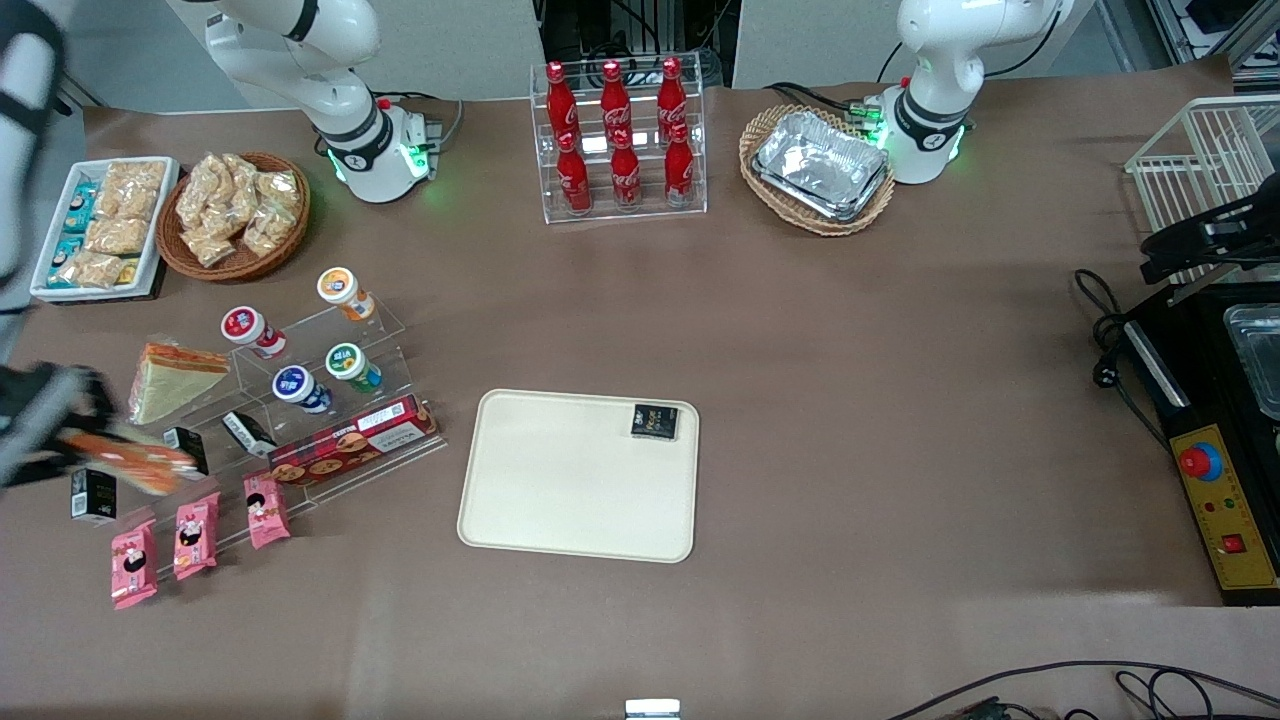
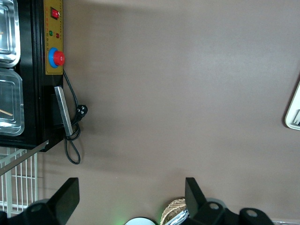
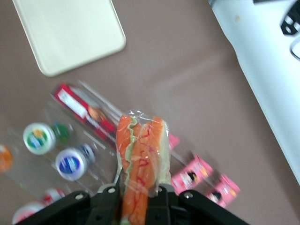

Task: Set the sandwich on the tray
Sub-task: 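Lift the sandwich and carry it with the right gripper to the cream tray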

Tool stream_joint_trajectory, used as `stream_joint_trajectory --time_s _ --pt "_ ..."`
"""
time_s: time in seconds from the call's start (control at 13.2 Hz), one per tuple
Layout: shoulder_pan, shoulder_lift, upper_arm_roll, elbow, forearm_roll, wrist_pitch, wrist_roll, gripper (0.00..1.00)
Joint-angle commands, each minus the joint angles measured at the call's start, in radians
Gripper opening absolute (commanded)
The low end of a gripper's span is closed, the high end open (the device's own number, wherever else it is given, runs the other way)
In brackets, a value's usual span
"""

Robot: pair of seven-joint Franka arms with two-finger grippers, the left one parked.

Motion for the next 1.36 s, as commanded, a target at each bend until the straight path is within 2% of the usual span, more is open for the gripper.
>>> stream_joint_trajectory --time_s 0.0,0.15,0.38,0.61,0.83,1.29 --pt "0.181 0.048 -0.013 0.023 0.011 0.039 0.181 0.03" --pt "0.305 0.100 -0.015 0.023 -0.004 0.129 0.281 0.03" --pt "0.440 0.209 -0.013 0.021 -0.003 0.267 0.404 0.03" --pt "0.533 0.332 -0.013 0.021 -0.001 0.395 0.473 0.03" --pt "0.568 0.418 -0.004 0.023 0.004 0.499 0.476 0.03" --pt "0.582 0.561 0.024 0.064 0.005 0.636 0.506 0.03"
